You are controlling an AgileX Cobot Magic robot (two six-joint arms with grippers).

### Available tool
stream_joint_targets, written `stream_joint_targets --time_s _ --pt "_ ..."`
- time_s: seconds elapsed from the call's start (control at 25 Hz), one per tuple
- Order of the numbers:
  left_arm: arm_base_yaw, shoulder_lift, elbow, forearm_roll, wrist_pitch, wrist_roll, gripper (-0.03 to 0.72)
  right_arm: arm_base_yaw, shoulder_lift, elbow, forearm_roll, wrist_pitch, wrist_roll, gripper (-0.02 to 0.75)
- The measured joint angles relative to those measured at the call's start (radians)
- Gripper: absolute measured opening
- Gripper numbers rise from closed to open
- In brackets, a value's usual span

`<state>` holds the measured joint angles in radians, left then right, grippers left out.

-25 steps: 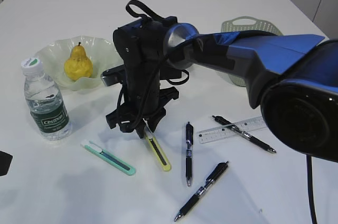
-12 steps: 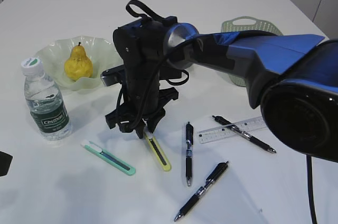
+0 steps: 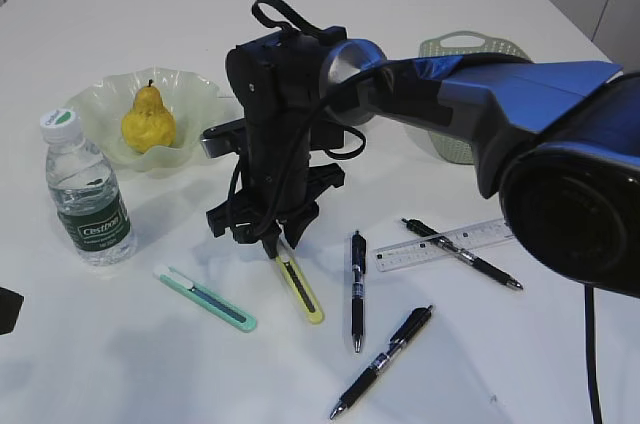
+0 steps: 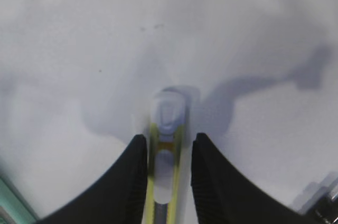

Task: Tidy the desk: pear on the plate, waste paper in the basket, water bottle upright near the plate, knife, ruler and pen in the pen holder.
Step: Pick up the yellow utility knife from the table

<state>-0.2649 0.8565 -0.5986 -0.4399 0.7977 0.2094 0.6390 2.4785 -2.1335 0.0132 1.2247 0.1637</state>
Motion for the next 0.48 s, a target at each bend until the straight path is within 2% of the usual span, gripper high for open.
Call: stream_joint_targets --time_s 0.44,0.48 --pt "0.0 0.0 0.0 0.0 0.0 0.0 0.402 0.0 0.0 0.0 0.007 0.0 -0.012 0.239" --pt "0.0 0.0 0.0 0.0 0.0 0.0 0.402 0.0 0.0 0.0 0.007 0.0 -0.014 0.214"
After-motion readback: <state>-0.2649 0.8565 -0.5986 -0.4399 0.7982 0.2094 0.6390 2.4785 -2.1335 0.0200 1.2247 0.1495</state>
